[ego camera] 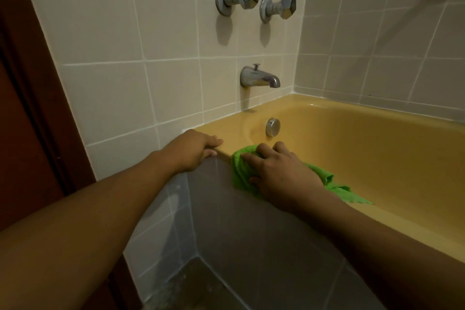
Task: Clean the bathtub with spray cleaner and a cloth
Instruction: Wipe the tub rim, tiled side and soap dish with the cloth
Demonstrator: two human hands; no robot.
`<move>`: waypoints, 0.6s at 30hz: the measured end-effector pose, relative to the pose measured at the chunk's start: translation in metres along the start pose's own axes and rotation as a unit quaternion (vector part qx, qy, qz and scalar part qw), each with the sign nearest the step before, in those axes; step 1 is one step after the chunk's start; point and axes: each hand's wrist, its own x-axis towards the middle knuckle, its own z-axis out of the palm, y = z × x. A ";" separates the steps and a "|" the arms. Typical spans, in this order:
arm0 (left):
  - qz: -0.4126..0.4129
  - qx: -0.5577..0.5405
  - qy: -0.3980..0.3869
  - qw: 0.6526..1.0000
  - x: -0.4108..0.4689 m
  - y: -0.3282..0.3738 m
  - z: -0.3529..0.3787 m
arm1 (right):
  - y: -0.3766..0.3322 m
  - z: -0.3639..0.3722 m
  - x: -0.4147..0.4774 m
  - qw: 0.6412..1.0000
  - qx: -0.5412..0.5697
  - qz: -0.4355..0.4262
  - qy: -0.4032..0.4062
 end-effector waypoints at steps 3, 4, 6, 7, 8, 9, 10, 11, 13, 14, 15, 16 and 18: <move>-0.022 0.001 -0.027 0.999 -0.003 0.004 -0.007 | 0.002 -0.004 -0.009 1.000 0.027 -0.004 0.007; -0.030 0.003 -0.047 0.998 -0.003 0.004 -0.010 | 0.002 -0.006 -0.014 0.999 0.037 -0.007 0.009; -0.051 0.010 -0.109 0.993 -0.003 0.005 -0.017 | 0.007 -0.008 -0.030 0.999 0.052 -0.002 0.004; -0.057 0.009 -0.143 0.988 -0.004 0.007 -0.023 | 0.010 -0.011 -0.040 0.998 0.059 0.004 -0.006; -0.061 0.003 -0.177 0.982 -0.005 0.012 -0.030 | 0.014 -0.014 -0.052 0.997 0.069 0.010 -0.017; -0.061 -0.011 -0.209 0.976 -0.006 0.020 -0.039 | 0.019 -0.018 -0.064 0.996 0.079 0.014 -0.027; -0.062 -0.030 -0.235 0.969 -0.008 0.028 -0.047 | 0.026 -0.020 -0.076 0.995 0.093 0.017 -0.032; -0.062 -0.054 -0.256 0.963 -0.012 0.036 -0.055 | 0.034 -0.025 -0.088 0.993 0.111 0.027 -0.036; -0.077 -0.098 -0.282 0.951 -0.021 0.057 -0.073 | 0.051 -0.041 -0.104 0.979 0.185 0.070 -0.039; -0.091 -0.130 -0.277 0.948 -0.024 0.070 -0.083 | 0.060 -0.052 -0.108 0.965 0.233 0.109 -0.045; -0.107 -0.174 -0.259 0.944 -0.024 0.086 -0.094 | 0.067 -0.067 -0.111 0.947 0.279 0.149 -0.051; -0.128 -0.228 -0.230 0.937 -0.021 0.104 -0.108 | 0.075 -0.083 -0.112 0.926 0.324 0.184 -0.059; -0.189 -0.343 -0.179 0.903 -0.007 0.146 -0.138 | 0.094 -0.125 -0.103 0.888 0.393 0.231 -0.059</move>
